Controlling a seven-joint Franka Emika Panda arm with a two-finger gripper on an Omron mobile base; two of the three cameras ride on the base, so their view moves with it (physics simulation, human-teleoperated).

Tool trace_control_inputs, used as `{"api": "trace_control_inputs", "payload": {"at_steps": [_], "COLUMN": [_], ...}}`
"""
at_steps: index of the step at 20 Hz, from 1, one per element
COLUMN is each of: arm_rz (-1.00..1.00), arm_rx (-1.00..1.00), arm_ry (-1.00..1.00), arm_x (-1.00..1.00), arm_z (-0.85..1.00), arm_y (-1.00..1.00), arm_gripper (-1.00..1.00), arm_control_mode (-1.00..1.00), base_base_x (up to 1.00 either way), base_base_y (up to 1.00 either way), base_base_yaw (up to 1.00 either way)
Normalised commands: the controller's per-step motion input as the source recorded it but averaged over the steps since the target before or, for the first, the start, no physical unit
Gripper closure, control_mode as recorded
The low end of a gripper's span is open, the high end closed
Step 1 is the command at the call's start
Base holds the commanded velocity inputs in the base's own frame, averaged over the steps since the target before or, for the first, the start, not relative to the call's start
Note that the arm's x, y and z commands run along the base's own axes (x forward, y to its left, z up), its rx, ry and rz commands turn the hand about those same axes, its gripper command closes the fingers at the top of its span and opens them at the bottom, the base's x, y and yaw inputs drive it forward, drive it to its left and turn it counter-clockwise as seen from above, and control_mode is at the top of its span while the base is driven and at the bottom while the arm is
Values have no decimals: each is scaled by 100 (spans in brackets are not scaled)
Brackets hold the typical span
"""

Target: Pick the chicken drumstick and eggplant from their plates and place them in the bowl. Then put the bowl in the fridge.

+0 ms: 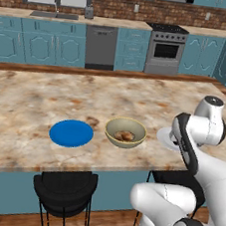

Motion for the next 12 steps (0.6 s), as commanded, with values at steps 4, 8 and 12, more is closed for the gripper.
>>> {"api": "trace_control_inputs", "payload": {"at_steps": [4,8,12], "arm_rz": [-5,-8,-6], "arm_rx": [0,0,13], "arm_ry": [20,15,7], "arm_x": [52,53,53], "arm_z": [0,0,-15], "arm_y": [-36,-42,-36], "arm_gripper": [-100,-100,-100], "arm_control_mode": [-100,-100,-100], "base_base_x": [0,0,0], "base_base_y": [0,0,0], "base_base_yaw": [0,0,0]}}
